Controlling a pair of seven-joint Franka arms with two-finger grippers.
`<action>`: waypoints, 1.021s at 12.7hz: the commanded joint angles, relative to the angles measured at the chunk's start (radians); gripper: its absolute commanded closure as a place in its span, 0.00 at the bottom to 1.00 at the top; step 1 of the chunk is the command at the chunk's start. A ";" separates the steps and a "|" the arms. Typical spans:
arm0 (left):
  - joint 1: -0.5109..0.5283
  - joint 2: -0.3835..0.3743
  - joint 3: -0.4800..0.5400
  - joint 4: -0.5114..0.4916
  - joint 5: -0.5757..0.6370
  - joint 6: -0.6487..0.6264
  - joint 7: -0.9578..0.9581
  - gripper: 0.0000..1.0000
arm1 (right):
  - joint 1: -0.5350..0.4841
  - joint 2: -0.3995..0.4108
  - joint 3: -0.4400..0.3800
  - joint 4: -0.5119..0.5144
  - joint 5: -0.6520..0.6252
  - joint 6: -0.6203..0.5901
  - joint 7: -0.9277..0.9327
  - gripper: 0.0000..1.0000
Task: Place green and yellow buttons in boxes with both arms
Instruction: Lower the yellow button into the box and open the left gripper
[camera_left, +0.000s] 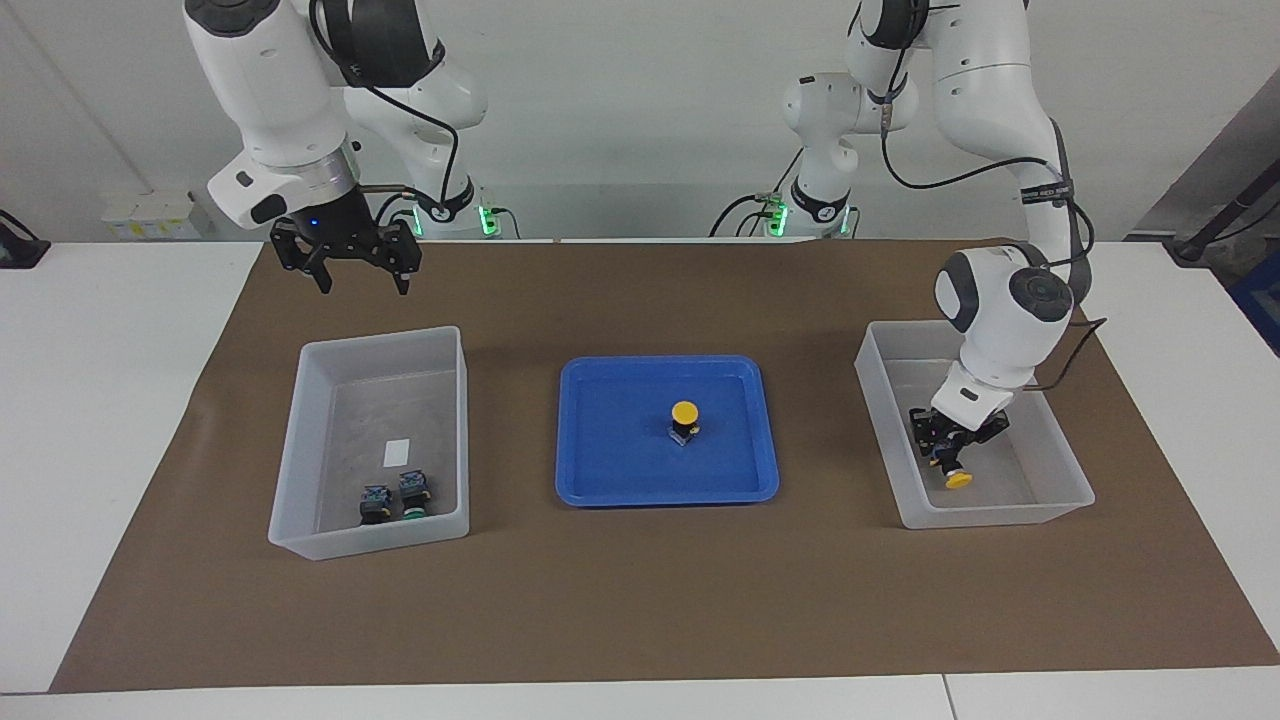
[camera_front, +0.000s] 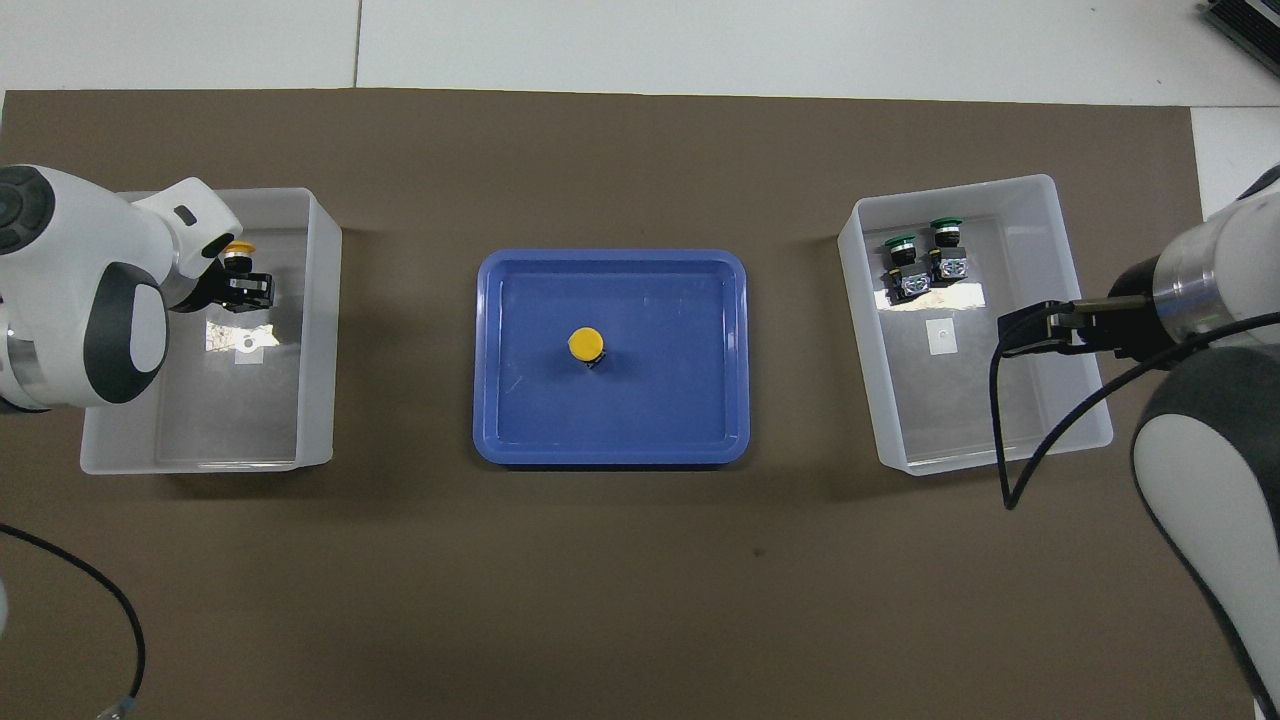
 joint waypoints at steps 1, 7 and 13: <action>-0.020 0.004 0.010 0.059 -0.004 -0.047 0.007 0.00 | 0.001 -0.012 -0.009 -0.015 0.028 0.005 -0.014 0.00; -0.076 0.056 -0.002 0.468 -0.043 -0.492 -0.001 0.00 | 0.001 -0.012 -0.009 -0.015 0.028 0.005 -0.014 0.00; -0.291 0.051 -0.002 0.471 -0.065 -0.450 -0.353 0.01 | 0.001 -0.012 -0.009 -0.015 0.028 0.005 -0.014 0.00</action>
